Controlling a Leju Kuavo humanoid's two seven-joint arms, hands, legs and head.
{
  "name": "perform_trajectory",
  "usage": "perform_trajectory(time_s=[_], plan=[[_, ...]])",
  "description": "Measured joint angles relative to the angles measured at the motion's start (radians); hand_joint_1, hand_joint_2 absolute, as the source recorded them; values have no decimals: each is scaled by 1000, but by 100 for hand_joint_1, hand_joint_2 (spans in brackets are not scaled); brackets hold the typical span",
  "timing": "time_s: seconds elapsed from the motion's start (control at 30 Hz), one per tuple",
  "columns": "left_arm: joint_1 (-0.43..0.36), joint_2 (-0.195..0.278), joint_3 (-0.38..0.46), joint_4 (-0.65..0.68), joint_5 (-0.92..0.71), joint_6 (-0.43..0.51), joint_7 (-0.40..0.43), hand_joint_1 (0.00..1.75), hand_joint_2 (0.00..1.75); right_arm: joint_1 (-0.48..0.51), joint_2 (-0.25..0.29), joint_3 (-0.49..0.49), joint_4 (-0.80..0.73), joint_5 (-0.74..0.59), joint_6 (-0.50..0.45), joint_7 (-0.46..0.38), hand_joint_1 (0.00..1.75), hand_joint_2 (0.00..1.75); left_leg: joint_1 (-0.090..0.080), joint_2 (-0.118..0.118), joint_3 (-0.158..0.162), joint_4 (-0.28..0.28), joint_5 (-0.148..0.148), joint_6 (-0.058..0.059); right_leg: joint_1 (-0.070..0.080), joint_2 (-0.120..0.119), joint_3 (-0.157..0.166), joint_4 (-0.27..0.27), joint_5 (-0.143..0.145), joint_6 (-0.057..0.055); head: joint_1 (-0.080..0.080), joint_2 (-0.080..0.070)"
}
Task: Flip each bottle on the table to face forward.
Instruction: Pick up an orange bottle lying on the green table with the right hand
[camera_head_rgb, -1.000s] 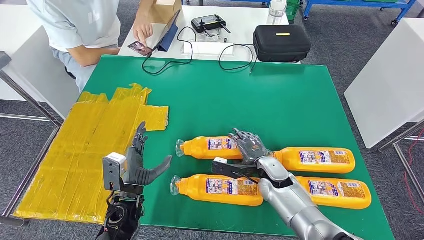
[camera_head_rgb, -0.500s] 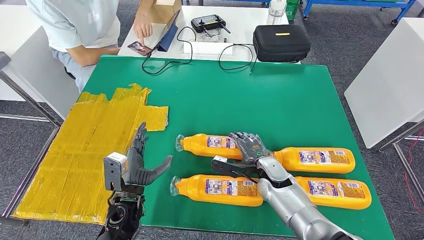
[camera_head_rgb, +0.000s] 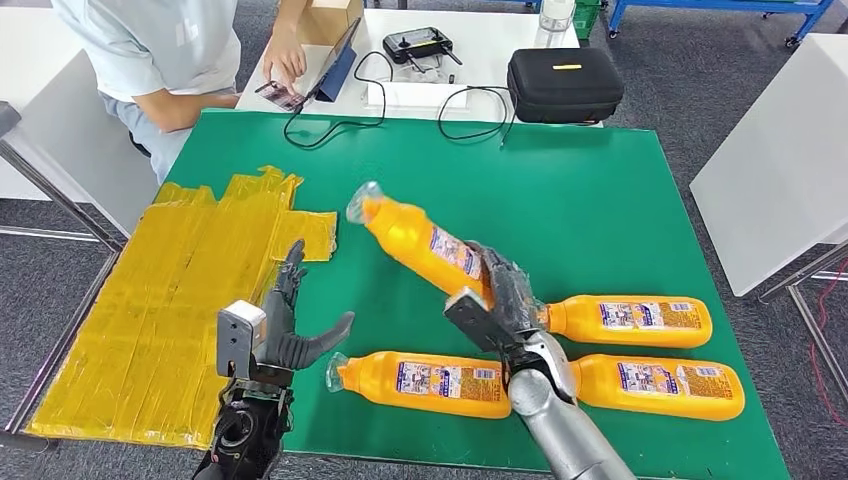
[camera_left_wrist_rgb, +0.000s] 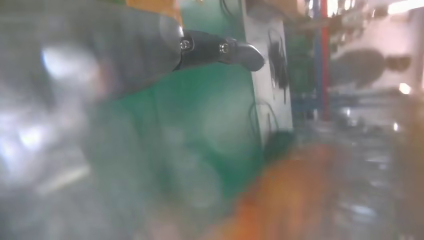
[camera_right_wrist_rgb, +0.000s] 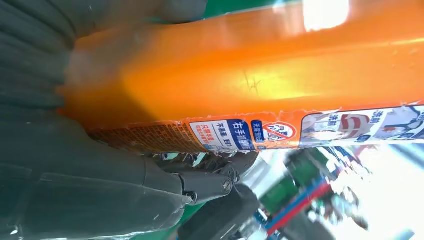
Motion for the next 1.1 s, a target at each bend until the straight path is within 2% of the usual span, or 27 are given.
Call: perform_trajectory(time_s=[0.13,0.3,0.53,0.87,1.1], plan=[[-42,22,-50,-9,76,-78,59,0,175,51,32,-41,-122,-120,-11,-63,175,175,0,0,-1,0,0,0,0,0,-1,0,0,0,0,0],[-101,39,-100,-9,108,-89,86,0,175,80,60,-51,-199,-176,-29,-107,175,175,0,0,0,0,0,0,0,0,0,0,0,0,0,0],[-140,50,-140,-9,162,-120,108,0,175,89,76,-50,-232,-191,-31,-118,175,175,0,0,-1,0,0,0,0,0,0,0,0,0,0,0],[-150,58,-151,-9,178,-129,114,0,175,90,84,-47,-238,-191,-30,-119,175,175,0,0,-1,0,0,0,0,0,-1,0,0,0,0,0],[-184,62,-165,-8,306,-195,161,0,175,84,87,-14,-231,-179,-22,-123,175,175,0,0,-1,0,0,0,0,0,0,0,0,0,0,0]])
